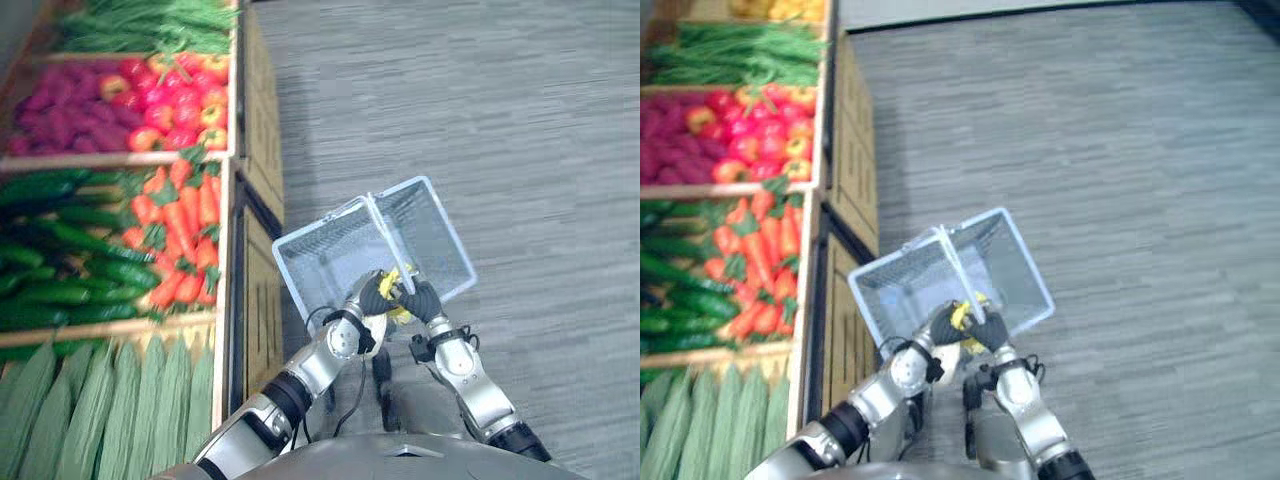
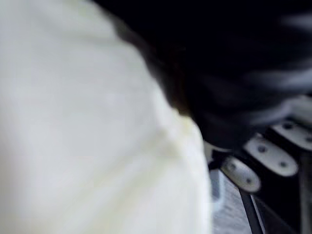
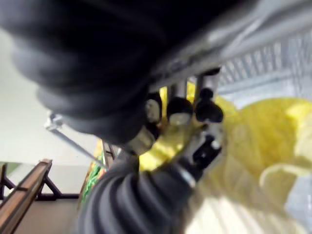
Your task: Pick vegetable in the basket
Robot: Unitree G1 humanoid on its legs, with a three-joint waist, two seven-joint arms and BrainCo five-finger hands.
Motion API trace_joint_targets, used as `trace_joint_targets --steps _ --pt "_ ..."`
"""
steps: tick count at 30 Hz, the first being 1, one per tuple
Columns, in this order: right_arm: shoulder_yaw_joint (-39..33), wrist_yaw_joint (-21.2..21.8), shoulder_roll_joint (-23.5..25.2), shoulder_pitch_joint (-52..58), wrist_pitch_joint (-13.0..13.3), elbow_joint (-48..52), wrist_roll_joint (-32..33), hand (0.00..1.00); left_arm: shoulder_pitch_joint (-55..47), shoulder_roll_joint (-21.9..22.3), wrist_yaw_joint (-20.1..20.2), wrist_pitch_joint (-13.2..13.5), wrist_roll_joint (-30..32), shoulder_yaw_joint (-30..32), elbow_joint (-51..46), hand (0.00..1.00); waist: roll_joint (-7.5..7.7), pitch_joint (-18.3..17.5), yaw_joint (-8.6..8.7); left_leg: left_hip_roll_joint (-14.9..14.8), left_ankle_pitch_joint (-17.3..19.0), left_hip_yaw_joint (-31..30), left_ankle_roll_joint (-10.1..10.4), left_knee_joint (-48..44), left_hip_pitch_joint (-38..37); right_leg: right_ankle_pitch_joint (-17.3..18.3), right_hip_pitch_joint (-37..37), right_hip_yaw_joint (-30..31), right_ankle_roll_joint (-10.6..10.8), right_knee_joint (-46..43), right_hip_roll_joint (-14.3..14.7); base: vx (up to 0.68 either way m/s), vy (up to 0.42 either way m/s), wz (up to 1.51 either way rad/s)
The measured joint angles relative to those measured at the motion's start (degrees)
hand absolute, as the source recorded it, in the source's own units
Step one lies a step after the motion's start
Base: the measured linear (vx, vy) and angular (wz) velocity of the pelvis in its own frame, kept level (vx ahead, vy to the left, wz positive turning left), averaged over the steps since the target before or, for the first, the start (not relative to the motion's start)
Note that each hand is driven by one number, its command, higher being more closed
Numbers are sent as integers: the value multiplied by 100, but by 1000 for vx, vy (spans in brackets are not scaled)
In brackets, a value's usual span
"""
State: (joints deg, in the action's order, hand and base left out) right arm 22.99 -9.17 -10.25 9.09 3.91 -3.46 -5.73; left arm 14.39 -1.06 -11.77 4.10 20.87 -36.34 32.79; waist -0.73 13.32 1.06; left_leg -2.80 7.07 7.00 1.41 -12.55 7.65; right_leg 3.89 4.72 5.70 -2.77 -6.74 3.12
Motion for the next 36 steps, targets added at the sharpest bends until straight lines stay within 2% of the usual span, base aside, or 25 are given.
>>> trace_joint_targets --steps 1,3,5,6,8,10,11,12,13,14,16,17,18,19,20,21,22,24,27,29,30,31,32,34,36 --pt "4 0 4 83 4 91 7 100 18 -4 0 0 2 -26 -1 0 63 -37 9 68 -21 91 -34 173 -100 139 151 8 103 -304 -63 359 213 -41" --pt "15 34 63 191 7 245 121 100 33 -28 -18 -18 1 -50 -2 0 209 -48 88 237 -116 342 -183 599 -525 583 667 -31 670 -1631 -227 289 137 -29" --pt "41 213 114 228 6 232 235 100 30 -124 -47 -70 2 -97 -30 0 249 -30 194 301 -64 495 -273 779 -1075 575 991 -510 944 -2973 -420 255 88 -19" --pt "50 255 107 250 5 224 282 100 29 -161 -68 -93 9 -104 -68 0 266 -29 213 295 -46 497 -301 774 -1209 508 1097 -756 939 -3307 -529 325 62 -8" --pt "89 461 82 258 38 227 529 100 65 -240 -235 -129 19 -49 -334 0 351 -41 252 259 -27 476 -300 786 -1479 831 1360 -1512 488 -3998 -1012 355 -7 4" --pt "84 571 69 204 94 227 791 100 94 -246 -266 -129 24 -11 -429 0 343 -41 245 146 67 421 -194 742 -1496 974 1527 -1676 459 -3733 -1180 324 -95 4" --pt "81 673 61 190 104 226 997 100 95 -252 -303 -136 23 36 -427 0 334 -41 242 38 196 335 -111 704 -1507 966 1581 -1704 464 -3152 -1227 336 -203 5" --pt "126 758 61 193 109 219 1191 100 95 -256 -324 -145 23 56 -425 0 357 -55 229 -55 399 338 37 577 -1498 715 1535 -1612 474 -2185 -1237 349 -237 7" --pt "171 796 68 205 107 208 1262 100 94 -264 -325 -146 22 57 -424 0 413 -77 230 -72 536 338 147 469 -1490 245 1412 -1487 404 -1561 -1248 383 -280 4" --pt "233 863 26 165 107 58 1430 100 118 -190 -338 -181 27 122 -319 0 232 -51 232 -285 823 315 326 212 -1453 -224 1282 -1474 315 -1255 -1080 353 -236 11" --pt "131 944 27 117 101 -99 1672 100 254 -182 -332 -218 29 92 -173 0 172 -51 241 -329 803 292 380 219 -1256 -130 1304 -1168 130 -1540 -961 315 -170 30" --pt "-11 954 40 197 103 -145 1740 100 313 -165 -354 -212 35 58 -150 0 73 -9 275 -548 449 191 316 344 -1333 108 1663 -782 98 -2543 -787 143 -73 52" --pt "-54 939 50 314 103 -160 1740 100 302 -151 -373 -193 43 74 -153 0 27 -35 262 -580 473 99 360 376 -1385 308 1756 -578 173 -2721 -790 79 -54 67" --pt "-61 926 75 382 103 -163 1739 100 312 -145 -382 -173 49 102 -157 0 116 -75 273 -566 498 23 398 413 -1444 416 1761 -343 292 -2627 -848 96 -115 79" --pt "-78 896 128 506 101 -165 1740 100 336 -153 -418 -126 50 124 -159 0 267 -154 310 -514 559 -70 497 481 -1515 203 1647 -138 477 -2154 -1059 210 -248 95" --pt "-161 841 268 579 83 -245 1735 100 314 -147 -488 -86 53 198 -145 0 371 -240 285 -524 694 -156 702 590 -1613 214 1537 -18 955 -1781 -1238 275 -359 76" --pt "-303 757 292 399 30 -440 1608 100 260 -102 -542 -88 52 456 -77 0 148 -244 223 -807 636 -154 786 660 -1608 266 1464 -194 896 -1666 -1047 215 -334 46" --pt "-461 642 245 180 -65 -616 1549 100 58 -102 -658 -87 40 895 -29 0 -142 -304 180 -1051 455 -232 788 565 -1402 317 1423 -467 817 -1499 -893 159 -280 42" --pt "-837 398 236 165 -193 -827 1550 100 -553 -148 -753 -70 -168 1614 -299 0 -223 -302 172 -1194 3 -575 629 -559 -715 375 707 -1287 624 -1102 -1003 178 -232 117" --pt "-1063 250 175 222 -227 -834 1533 100 -966 -188 -770 -13 -393 1958 -616 0 -248 -312 105 -1365 -381 -57 511 -932 -438 410 127 -1934 538 -749 -1089 205 -252 180" --pt "-1343 118 101 232 -228 -855 1328 100 -1195 -205 -743 56 -534 2154 -802 0 -232 -312 114 -1480 -558 767 362 -1009 -318 443 -256 -2435 480 -502 -1186 201 -156 176" --pt "-1540 71 67 227 -229 -856 1274 100 -1277 -224 -703 78 -607 2187 -878 0 -247 -321 102 -1522 -487 1130 346 -1090 -234 447 -357 -2655 468 -421 -1210 177 -66 209" --pt "-1947 -41 19 195 -233 -877 1111 100 -1443 -220 -592 124 -670 2192 -1002 0 -369 -392 -17 -1500 -266 1787 280 -1209 -100 458 -508 -3034 451 -312 -1257 113 -3 137" --pt "-2528 -166 12 -21 -245 -1066 1098 100 -1775 -233 -350 176 -721 2180 -1222 0 -399 -413 -80 -1234 -22 2597 206 -1101 -75 452 -721 -3449 467 -224 -1363 91 86 151" --pt "-3075 -382 2 -434 -254 -1484 1098 100 -2131 -411 98 198 -854 2177 -1389 0 -438 -445 -109 -1154 125 3809 -247 -819 -269 480 -949 -3940 595 -226 -1411 83 109 137"
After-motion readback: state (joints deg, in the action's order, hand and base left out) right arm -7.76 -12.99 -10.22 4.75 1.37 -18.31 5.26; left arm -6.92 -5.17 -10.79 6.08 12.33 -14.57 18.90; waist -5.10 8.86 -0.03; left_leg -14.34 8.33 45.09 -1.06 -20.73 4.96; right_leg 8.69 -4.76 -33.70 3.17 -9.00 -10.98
